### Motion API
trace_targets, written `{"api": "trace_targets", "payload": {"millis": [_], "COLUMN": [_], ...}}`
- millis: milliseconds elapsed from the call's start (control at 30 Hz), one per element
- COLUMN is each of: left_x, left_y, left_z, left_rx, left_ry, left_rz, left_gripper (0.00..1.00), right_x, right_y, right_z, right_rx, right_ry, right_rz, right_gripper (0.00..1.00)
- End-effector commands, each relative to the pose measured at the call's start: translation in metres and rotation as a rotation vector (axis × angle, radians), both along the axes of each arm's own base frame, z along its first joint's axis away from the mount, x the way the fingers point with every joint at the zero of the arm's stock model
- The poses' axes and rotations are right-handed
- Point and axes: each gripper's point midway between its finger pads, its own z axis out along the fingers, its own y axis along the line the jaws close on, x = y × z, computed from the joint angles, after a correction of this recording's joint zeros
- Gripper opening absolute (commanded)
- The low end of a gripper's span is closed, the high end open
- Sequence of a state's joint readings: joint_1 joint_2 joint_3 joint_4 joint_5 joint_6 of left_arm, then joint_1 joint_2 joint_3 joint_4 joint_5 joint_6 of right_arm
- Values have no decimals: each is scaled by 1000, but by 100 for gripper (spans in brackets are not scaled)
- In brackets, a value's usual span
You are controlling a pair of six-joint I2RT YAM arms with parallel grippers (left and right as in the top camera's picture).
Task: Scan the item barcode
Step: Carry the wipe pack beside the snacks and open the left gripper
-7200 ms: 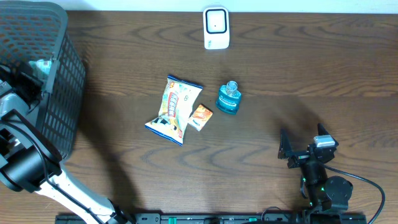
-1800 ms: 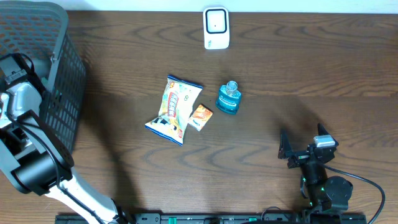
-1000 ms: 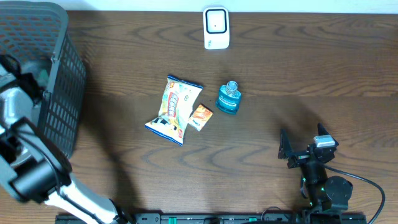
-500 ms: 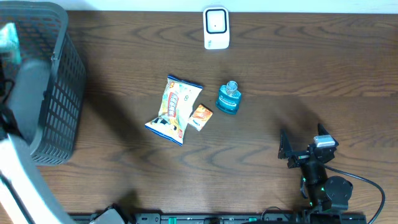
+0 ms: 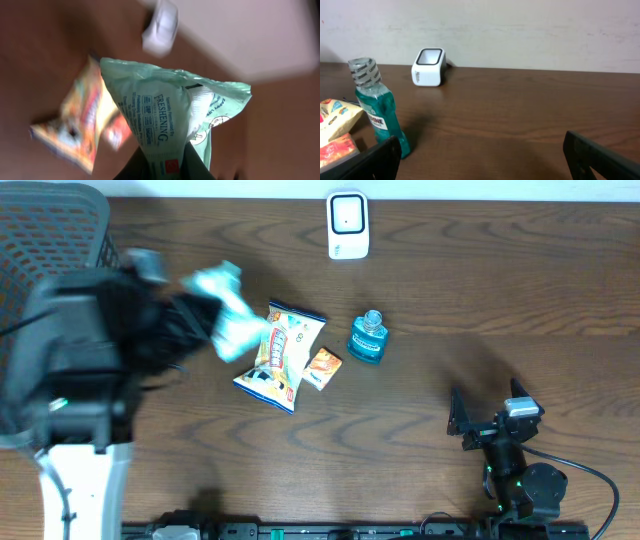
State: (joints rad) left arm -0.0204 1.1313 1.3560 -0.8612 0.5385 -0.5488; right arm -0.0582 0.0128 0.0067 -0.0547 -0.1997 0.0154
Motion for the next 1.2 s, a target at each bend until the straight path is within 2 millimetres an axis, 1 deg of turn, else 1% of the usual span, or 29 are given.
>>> {"api": "trace_targets", "payload": {"millis": [0,100,200,267,333,467,533,567,667,733,767,833,867,900,933,967,1000,1033,1067,1167], "left_x": [-12,-22,-32,-35,-34,-24,-22,-22,-27,-31,-33,-35,-35,-34,-32,-32,-31,-30,-29,-27], "left_y": [-28,-42,-65,-86,-104,-139,-151,-158,-167,-172,-174,-178,-180,-182,-182,-183,-183,-183,-184,-184], "left_z": [-41,-78,-109,-128,-144,-180,-199,-213,-240,-254,-258,-260,-258,-256,-253,-250,-247,-244,-239,-219], "left_rx": [186,328,354,355,352,342,344,355,390,412,418,420,421,419,419,419,415,414,416,419], "left_ry": [68,147,224,242,249,248,276,301,347,373,379,373,365,352,339,329,321,311,294,237], "left_rz": [-116,-142,-160,-202,-232,-274,-279,-288,-317,-336,-343,-355,-358,-358,-355,-356,-355,-360,-371,-396], "left_gripper": [7,7,7,7,7,7,7,7,7,7,7,8,10,17,29,46,72,88,98,98], "right_x": [0,0,0,0,0,0,0,0,0,0,0,0,0,0,0,0,0,0,0,0], "right_y": [-1,-1,-1,-1,-1,-1,-1,-1,-1,-1,-1,-1,-1,-1,-1,-1,-1,-1,-1,-1], "right_z": [-1,-1,-1,-1,-1,-1,-1,-1,-1,-1,-1,-1,-1,-1,-1,-1,-1,-1,-1,-1], "right_rx": [13,13,13,13,13,13,13,13,13,13,13,13,13,13,13,13,13,13,13,13], "right_ry": [3,3,4,4,4,3,3,4,4,4,4,3,3,4,4,4,3,3,4,4], "right_rz": [-8,-8,-8,-8,-8,-8,-8,-8,-8,-8,-8,-8,-8,-8,-8,-8,-8,-8,-8,-8], "right_gripper": [99,99,99,99,99,99,99,99,99,99,99,99,99,99,99,99,99,99,99,99]}}
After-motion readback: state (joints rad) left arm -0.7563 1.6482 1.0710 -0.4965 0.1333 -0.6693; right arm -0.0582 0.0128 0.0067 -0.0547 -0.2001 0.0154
